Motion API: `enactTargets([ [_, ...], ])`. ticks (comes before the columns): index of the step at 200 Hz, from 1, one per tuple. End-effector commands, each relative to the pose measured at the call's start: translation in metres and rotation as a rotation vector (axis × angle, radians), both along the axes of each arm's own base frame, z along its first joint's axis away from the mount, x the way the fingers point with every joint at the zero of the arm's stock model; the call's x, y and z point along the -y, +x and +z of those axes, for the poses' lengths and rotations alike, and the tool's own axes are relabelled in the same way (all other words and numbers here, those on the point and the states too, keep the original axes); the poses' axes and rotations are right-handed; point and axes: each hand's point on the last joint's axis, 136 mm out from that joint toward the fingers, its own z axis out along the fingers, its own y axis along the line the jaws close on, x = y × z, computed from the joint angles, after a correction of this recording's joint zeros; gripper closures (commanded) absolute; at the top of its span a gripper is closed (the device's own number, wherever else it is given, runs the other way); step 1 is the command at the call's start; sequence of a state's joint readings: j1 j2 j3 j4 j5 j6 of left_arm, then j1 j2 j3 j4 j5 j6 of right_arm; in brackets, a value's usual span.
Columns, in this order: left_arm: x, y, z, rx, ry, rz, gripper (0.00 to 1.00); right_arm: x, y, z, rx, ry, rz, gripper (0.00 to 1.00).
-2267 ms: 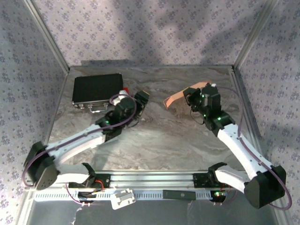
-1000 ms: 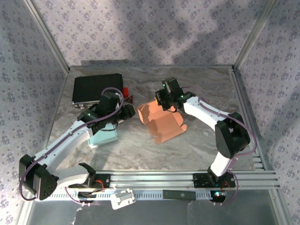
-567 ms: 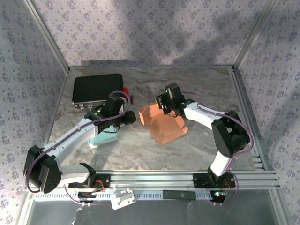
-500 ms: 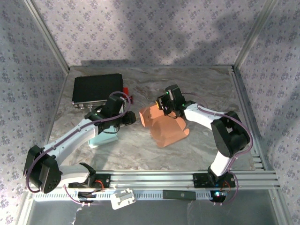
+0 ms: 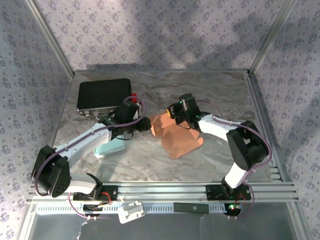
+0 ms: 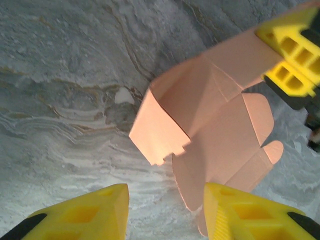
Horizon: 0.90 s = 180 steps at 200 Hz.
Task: Fold the paper box
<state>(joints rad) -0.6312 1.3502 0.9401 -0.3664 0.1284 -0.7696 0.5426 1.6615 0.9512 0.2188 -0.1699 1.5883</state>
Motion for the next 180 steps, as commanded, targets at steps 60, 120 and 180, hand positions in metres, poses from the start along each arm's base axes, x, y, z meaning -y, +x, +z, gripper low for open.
enactTargets([
  [60, -0.028, 0.029, -0.012, 0.042, 0.088, 0.053, 0.69, 0.002, -0.006, 0.036, 0.293, 0.017, 0.128, 1.0],
  [120, -0.047, 0.027, -0.022, 0.079, 0.111, 0.07, 0.69, -0.02, 0.0, 0.031, 0.338, 0.155, 0.142, 1.0],
  [180, -0.046, 0.045, -0.022, 0.189, 0.061, -0.082, 0.73, -0.027, 0.0, 0.021, 0.335, 0.172, 0.117, 1.0],
])
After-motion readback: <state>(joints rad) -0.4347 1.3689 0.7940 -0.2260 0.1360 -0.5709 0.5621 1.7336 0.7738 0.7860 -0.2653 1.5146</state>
